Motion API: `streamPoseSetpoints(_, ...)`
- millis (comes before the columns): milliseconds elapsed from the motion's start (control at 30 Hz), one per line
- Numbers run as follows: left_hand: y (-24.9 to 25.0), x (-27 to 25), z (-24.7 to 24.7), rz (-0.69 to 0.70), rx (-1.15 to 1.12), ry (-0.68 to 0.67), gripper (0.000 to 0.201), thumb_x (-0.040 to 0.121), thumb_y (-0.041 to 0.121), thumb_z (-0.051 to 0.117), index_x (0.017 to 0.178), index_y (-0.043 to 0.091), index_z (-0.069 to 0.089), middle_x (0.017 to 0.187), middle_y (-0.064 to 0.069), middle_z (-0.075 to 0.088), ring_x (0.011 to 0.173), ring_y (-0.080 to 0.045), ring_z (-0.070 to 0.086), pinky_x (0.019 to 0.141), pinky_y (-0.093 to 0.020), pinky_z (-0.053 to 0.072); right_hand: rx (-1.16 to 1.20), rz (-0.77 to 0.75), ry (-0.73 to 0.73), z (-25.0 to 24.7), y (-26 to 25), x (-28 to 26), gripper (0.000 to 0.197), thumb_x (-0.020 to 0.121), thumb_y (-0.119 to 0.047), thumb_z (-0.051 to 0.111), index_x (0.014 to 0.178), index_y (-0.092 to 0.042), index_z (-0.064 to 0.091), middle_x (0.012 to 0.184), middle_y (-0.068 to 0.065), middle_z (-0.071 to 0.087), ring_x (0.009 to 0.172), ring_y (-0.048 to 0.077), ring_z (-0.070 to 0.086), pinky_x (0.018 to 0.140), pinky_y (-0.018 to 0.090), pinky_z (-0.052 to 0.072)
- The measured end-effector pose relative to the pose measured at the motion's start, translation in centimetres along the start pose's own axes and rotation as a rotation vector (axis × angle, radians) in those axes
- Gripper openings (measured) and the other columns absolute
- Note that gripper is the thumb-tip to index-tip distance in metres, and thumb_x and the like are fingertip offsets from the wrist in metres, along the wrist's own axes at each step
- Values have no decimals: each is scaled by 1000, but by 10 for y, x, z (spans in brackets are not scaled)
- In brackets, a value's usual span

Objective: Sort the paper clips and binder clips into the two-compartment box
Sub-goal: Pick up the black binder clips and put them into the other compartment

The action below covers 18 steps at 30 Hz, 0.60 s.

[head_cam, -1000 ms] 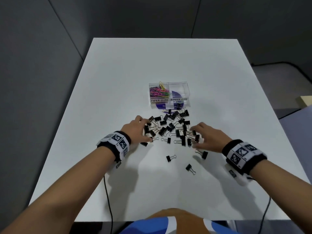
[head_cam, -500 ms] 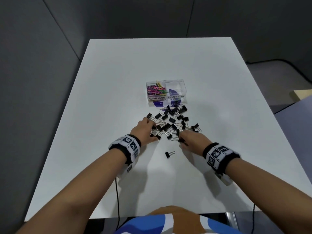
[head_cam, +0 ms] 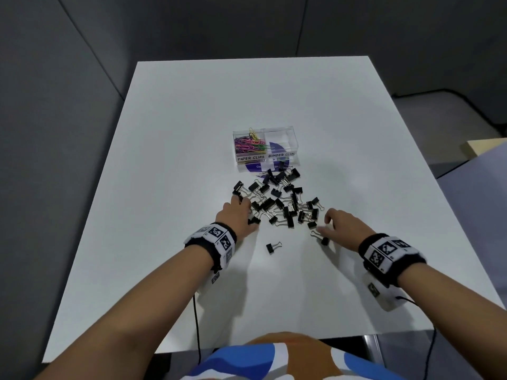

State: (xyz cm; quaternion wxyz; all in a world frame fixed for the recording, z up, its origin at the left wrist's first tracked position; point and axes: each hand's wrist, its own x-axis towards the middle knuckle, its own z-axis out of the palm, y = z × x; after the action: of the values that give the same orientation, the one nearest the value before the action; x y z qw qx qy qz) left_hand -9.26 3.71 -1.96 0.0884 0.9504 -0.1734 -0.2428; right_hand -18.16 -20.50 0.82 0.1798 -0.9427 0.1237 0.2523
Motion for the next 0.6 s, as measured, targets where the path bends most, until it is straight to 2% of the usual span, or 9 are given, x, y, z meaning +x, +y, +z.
streamPoseSetpoints(67,6,1,1,-11,0,-7,49,87,32,59,128,13,40,131,-13,39,109,-31,52,84,-39,50,-99,-6,-66,7,2,-4,41,88,-45,56,111,-11,47,99,1,52,92,24,56,73,30,40)
streamPoseSetpoints(100,9,2,1,-17,-7,-7,45,87,29,59,126,12,41,129,-13,40,106,-32,54,82,-39,51,-143,-22,-69,10,3,-5,42,87,-44,57,112,-11,47,103,3,55,96,26,58,74,32,43)
streamPoseSetpoints(167,13,3,2,-35,-6,-6,45,86,25,59,124,11,41,128,-13,40,103,-32,56,80,-38,50,-184,-41,-57,15,4,-3,35,89,-36,55,111,-10,47,111,8,58,94,28,58,74,34,43)
streamPoseSetpoints(300,20,3,8,-93,27,26,47,84,22,59,126,11,39,128,-11,40,105,-30,53,79,-36,48,-223,-49,-93,14,-2,2,28,88,-22,50,111,-6,45,104,11,56,81,24,50,68,31,37)
streamPoseSetpoints(400,24,4,13,-140,-12,65,40,85,13,57,121,11,41,125,-11,41,102,-28,52,77,-36,48,-268,-96,-94,16,-8,4,34,87,-21,49,118,-8,41,111,13,56,93,31,60,69,31,39)
streamPoseSetpoints(500,26,6,15,-164,-37,85,30,91,10,47,120,8,41,125,-12,40,102,-30,51,73,-36,44,-271,-105,-88,14,-6,11,35,91,-24,45,122,-9,40,114,12,59,100,30,60,75,33,43)
streamPoseSetpoints(600,27,3,13,-184,-11,67,29,94,14,42,122,6,43,126,-14,38,102,-31,53,72,-36,42,-210,-66,-75,4,0,18,32,93,-22,41,122,-8,40,107,13,62,90,29,58,71,32,38)
